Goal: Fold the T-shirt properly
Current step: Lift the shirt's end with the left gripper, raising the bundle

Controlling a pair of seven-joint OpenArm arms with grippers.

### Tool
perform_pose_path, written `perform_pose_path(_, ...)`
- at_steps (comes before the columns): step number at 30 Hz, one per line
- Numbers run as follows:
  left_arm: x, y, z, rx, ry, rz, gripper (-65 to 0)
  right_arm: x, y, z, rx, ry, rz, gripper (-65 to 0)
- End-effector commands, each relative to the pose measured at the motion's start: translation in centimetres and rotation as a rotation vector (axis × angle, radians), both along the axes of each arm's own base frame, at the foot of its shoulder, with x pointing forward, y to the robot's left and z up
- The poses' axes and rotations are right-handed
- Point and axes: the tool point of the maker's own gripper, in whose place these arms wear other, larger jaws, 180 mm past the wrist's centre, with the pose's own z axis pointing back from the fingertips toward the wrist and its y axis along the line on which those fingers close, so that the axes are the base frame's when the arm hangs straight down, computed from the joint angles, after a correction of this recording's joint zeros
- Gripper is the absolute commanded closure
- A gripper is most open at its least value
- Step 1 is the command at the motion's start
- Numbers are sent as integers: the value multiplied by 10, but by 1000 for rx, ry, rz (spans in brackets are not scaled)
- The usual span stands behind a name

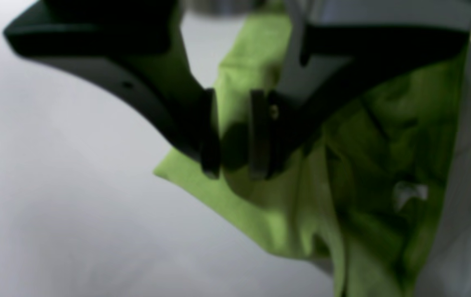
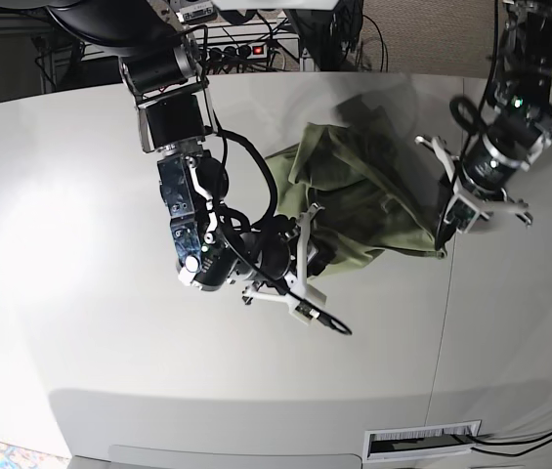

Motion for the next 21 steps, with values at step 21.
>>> perform_pose_path(21,-91,-106,-15,-677,313,-58,-233,22,-15,20,-22,-77,-16,-136)
